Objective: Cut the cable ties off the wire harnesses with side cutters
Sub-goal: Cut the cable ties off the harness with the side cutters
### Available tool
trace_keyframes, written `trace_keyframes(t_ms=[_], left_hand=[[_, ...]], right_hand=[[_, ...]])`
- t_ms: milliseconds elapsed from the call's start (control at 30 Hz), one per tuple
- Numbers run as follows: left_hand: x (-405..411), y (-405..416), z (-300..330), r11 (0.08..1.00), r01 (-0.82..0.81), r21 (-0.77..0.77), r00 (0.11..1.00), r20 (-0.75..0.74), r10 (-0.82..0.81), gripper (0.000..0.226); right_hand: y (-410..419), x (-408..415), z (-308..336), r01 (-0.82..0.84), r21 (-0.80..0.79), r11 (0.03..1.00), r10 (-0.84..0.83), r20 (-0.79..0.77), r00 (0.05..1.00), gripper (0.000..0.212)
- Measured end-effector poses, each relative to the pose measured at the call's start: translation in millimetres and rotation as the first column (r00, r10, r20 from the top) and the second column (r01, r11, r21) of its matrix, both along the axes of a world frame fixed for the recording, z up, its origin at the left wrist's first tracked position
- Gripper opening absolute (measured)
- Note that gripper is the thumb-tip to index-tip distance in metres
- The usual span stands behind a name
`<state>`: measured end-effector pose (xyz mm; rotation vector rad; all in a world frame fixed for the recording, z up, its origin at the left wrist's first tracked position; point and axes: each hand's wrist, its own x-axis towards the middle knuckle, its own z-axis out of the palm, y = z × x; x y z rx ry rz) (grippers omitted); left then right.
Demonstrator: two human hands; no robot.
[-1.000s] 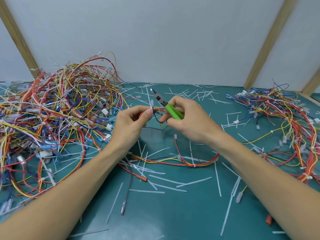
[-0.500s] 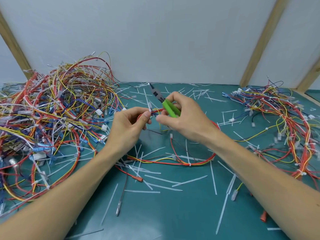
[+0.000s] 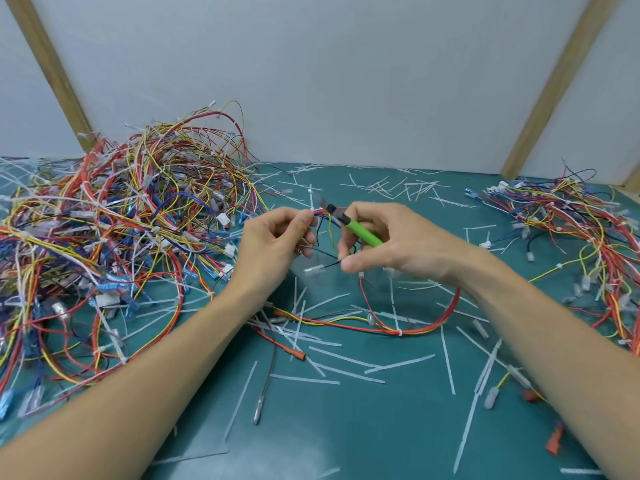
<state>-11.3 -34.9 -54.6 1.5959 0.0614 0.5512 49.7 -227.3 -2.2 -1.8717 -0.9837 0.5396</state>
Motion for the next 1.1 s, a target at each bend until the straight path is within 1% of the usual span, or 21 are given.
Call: trace_keyframes(t_ms=[33, 167, 233, 300, 367, 433, 467, 500, 600, 667, 733, 800, 867, 933, 1033, 1100], left_hand=[[0, 1, 0, 1.000, 0.006, -0.011, 1.000, -0.011, -0.006, 0.018], [3, 1, -2, 0.996, 0.014, -0.090, 0.999, -0.040, -0.018, 0.019], [5, 1, -2, 0.994, 0.008, -0.110, 0.998, -0.054, -0.014, 0.019], [6, -1, -3, 0.995, 0.018, -0.102, 0.998, -0.056, -0.023, 0.018], [6, -5, -4, 0.996, 0.033, -0.085, 0.998, -0.045, -0.037, 0.016], [5, -7, -6, 0.998, 0.029, -0.047, 0.999, -0.043, -0.031, 0.013], [5, -9, -7, 0.999, 0.016, -0.041, 0.999, -0.046, -0.018, 0.013], [5, -10, -7, 0.999, -0.004, -0.043, 0.999, -0.049, 0.002, 0.012], [4, -9, -6, 0.997, -0.072, -0.026, 0.997, -0.034, 0.071, 0.012], [4, -7, -6, 0.996, -0.085, 0.008, 0.996, -0.019, 0.085, 0.013], [3, -5, -6, 0.996, -0.082, 0.033, 0.997, -0.007, 0.082, 0.013], [2, -5, -6, 0.995, -0.064, 0.078, 0.998, 0.017, 0.063, 0.011], [1, -6, -6, 0.991, -0.039, 0.131, 0.999, 0.038, 0.035, 0.010], [1, -6, -6, 0.986, -0.028, 0.163, 0.999, 0.049, 0.020, 0.011], [1, -6, -5, 0.978, -0.023, 0.209, 0.999, 0.049, 0.013, 0.009], [0, -6, -3, 0.970, -0.020, 0.244, 0.999, 0.048, 0.008, 0.008]], right_hand=[[2, -1, -1, 0.021, -0.022, 1.000, -0.021, 0.012, 1.000, 0.024], [8, -1, -1, 0.194, -0.021, 0.981, -0.194, -0.011, 0.981, 0.020], [11, -1, -6, 0.338, -0.007, 0.941, -0.338, -0.011, 0.941, 0.022], [18, -5, -14, 0.473, 0.042, 0.880, -0.473, -0.013, 0.881, 0.025], [24, -9, -24, 0.562, 0.057, 0.825, -0.565, 0.059, 0.823, 0.028], [27, -13, -28, 0.615, 0.013, 0.788, -0.604, 0.211, 0.769, 0.033], [27, -15, -26, 0.621, -0.001, 0.784, -0.599, 0.258, 0.758, 0.033], [27, -15, -21, 0.613, -0.009, 0.790, -0.589, 0.265, 0.764, 0.030], [22, -13, 0, 0.567, -0.002, 0.823, -0.559, 0.165, 0.812, 0.026], [14, -11, 19, 0.526, -0.025, 0.850, -0.516, 0.161, 0.841, 0.029], [3, -9, 33, 0.484, -0.047, 0.874, -0.461, 0.236, 0.856, 0.028], [-7, -6, 40, 0.445, -0.060, 0.894, -0.400, 0.345, 0.849, 0.028], [-15, -2, 42, 0.406, -0.099, 0.908, -0.319, 0.462, 0.827, 0.028], [-18, 2, 40, 0.402, -0.181, 0.898, -0.245, 0.552, 0.797, 0.031], [-23, 8, 38, 0.406, -0.296, 0.864, -0.155, 0.612, 0.775, 0.039], [-27, 11, 39, 0.382, -0.310, 0.871, -0.135, 0.596, 0.792, 0.036]])
